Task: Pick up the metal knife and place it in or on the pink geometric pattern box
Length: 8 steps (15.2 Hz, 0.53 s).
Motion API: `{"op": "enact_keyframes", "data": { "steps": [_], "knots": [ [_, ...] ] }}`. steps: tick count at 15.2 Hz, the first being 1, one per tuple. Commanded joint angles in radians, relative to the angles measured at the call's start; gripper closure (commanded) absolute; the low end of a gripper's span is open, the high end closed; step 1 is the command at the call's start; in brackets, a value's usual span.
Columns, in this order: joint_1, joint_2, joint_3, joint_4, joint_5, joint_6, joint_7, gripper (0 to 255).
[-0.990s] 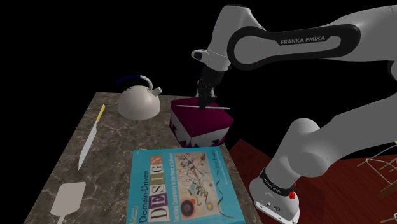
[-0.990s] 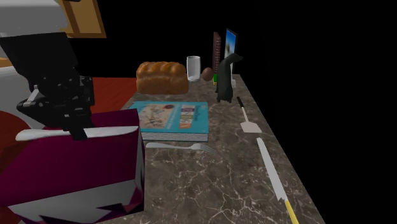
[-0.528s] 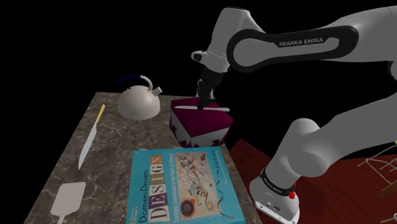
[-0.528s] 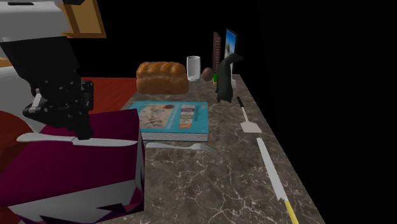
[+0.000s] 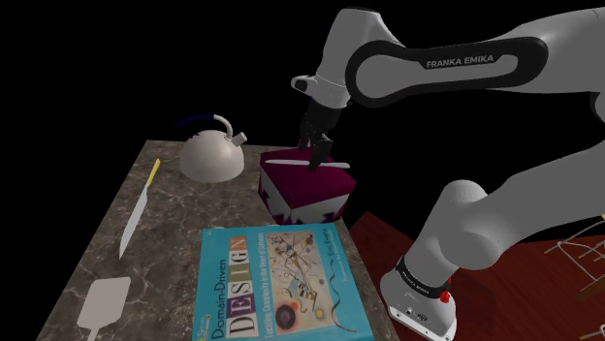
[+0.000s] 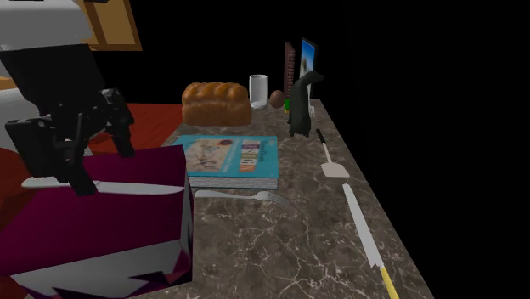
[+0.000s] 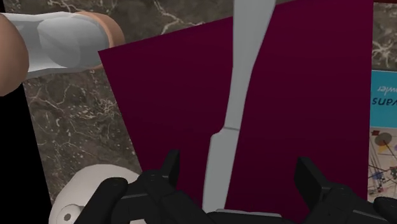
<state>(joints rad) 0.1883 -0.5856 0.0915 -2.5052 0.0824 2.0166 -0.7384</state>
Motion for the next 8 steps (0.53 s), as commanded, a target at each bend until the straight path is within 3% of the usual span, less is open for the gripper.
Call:
{"op": "enact_keyframes", "data": {
  "steps": [1, 3, 8],
  "knots": [
    [-0.001, -0.019, -0.005, 0.039, -0.003, -0.058, -0.001, 0],
    [-0.003, -0.030, -0.009, 0.090, -0.006, -0.121, 0.000, 0],
    [-0.003, -0.030, -0.009, 0.090, -0.006, -0.121, 0.000, 0]
  ]
}}
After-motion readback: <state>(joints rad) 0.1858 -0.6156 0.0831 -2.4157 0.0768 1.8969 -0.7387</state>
